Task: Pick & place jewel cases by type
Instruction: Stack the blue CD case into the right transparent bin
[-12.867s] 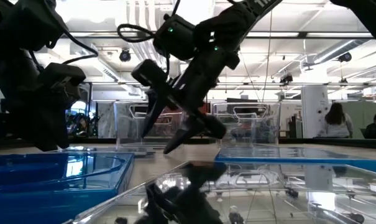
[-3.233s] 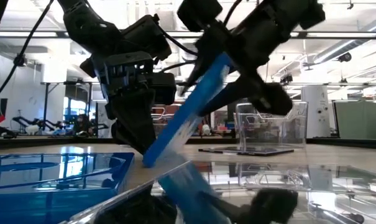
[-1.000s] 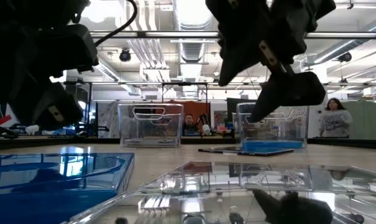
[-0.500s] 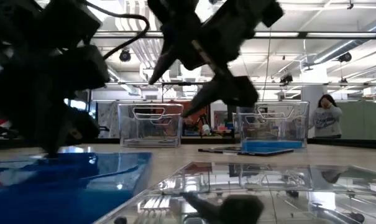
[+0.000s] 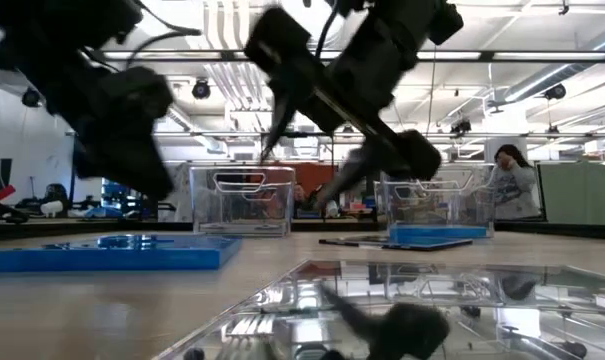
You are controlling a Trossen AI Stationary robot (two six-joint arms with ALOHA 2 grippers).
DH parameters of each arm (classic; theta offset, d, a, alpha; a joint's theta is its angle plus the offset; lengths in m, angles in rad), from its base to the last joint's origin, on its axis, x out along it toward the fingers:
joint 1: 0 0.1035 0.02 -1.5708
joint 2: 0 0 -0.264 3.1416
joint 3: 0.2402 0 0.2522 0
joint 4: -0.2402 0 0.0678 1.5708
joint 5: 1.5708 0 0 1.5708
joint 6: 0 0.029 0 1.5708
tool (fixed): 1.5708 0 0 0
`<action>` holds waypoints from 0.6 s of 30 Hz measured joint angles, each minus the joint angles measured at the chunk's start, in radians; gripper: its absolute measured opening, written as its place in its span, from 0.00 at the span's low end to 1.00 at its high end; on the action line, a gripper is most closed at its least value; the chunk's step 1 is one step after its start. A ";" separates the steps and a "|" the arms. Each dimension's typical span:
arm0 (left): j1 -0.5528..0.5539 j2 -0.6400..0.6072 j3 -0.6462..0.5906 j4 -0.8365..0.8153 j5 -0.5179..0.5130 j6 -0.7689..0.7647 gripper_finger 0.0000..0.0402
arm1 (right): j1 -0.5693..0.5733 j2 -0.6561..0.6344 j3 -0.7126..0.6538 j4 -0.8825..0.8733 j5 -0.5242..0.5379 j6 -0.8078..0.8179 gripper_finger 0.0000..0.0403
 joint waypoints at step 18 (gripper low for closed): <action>-0.013 -0.023 -0.285 0.194 0.320 -0.292 0.26 | -0.073 0.333 0.226 0.186 -0.195 -0.052 0.67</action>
